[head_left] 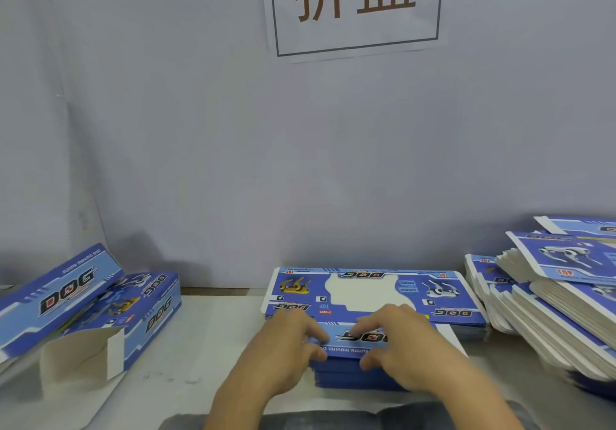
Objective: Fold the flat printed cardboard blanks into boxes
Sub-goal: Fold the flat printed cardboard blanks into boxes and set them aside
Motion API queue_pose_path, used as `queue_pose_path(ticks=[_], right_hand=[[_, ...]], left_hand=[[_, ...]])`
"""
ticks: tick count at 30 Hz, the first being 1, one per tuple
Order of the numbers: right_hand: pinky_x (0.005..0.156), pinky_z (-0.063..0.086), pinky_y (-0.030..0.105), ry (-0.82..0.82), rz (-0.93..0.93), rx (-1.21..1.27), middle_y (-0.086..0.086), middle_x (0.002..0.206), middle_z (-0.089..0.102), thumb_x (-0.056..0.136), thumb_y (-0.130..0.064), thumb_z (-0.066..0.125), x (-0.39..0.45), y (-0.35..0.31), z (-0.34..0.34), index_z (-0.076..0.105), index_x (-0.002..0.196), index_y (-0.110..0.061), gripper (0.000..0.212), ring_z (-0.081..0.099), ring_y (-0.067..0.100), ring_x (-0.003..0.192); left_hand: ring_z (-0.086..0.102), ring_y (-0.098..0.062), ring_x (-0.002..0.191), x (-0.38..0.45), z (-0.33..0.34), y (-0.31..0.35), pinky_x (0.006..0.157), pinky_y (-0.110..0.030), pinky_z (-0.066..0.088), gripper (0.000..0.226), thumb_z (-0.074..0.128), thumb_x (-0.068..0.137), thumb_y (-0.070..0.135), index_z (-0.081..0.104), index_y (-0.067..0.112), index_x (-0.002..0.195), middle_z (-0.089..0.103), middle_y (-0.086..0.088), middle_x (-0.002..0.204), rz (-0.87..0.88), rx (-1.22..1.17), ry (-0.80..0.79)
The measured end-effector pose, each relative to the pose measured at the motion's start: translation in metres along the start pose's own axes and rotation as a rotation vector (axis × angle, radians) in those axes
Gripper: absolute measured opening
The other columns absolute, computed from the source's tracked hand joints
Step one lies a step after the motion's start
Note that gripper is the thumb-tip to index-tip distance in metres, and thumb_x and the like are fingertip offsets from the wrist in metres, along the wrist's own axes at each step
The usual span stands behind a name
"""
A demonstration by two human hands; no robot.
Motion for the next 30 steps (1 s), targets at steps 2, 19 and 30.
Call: queue_pose_path(ticks=[2, 19, 30], right_hand=[[0.099, 0.042, 0.030, 0.010, -0.013, 0.003, -0.008, 0.138, 0.048, 0.088, -0.036, 0.074, -0.001, 0.001, -0.002, 0.061, 0.126, -0.047, 0.042, 0.046, 0.017, 0.124], [0.042, 0.029, 0.012, 1.190, -0.588, 0.570, -0.011, 0.070, 0.059, 0.102, -0.015, 0.050, -0.097, -0.050, -0.149, 0.061, 0.085, -0.023, 0.022, 0.043, 0.004, 0.049], [0.064, 0.064, 0.040, 0.742, -0.410, 1.090, -0.003, 0.091, 0.078, 0.078, -0.041, 0.067, -0.065, -0.023, -0.128, 0.071, 0.092, -0.033, 0.017, 0.076, 0.018, 0.082]], left_hand=[[0.046, -0.008, 0.116, -0.001, -0.004, 0.003, 0.087, -0.023, 0.049, 0.027, 0.063, 0.098, 0.029, 0.069, 0.029, 0.125, 0.056, 0.003, 0.137, 0.005, 0.023, 0.025], [0.052, -0.007, 0.127, -0.030, -0.081, -0.008, 0.095, -0.023, 0.043, 0.090, 0.067, 0.065, 0.061, 0.038, 0.033, 0.146, 0.048, 0.011, 0.144, 0.085, -1.040, 0.720], [0.075, -0.011, 0.086, -0.029, -0.087, 0.007, 0.061, -0.020, 0.058, 0.042, 0.069, 0.074, 0.051, 0.066, 0.025, 0.107, 0.077, 0.006, 0.101, 0.281, -0.905, 0.581]])
Point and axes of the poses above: each hand's wrist, its own x-axis towards the middle knuckle, its own z-axis out of the palm, y = z × x, the point moved 9 cm from there along x, towards the middle knuckle
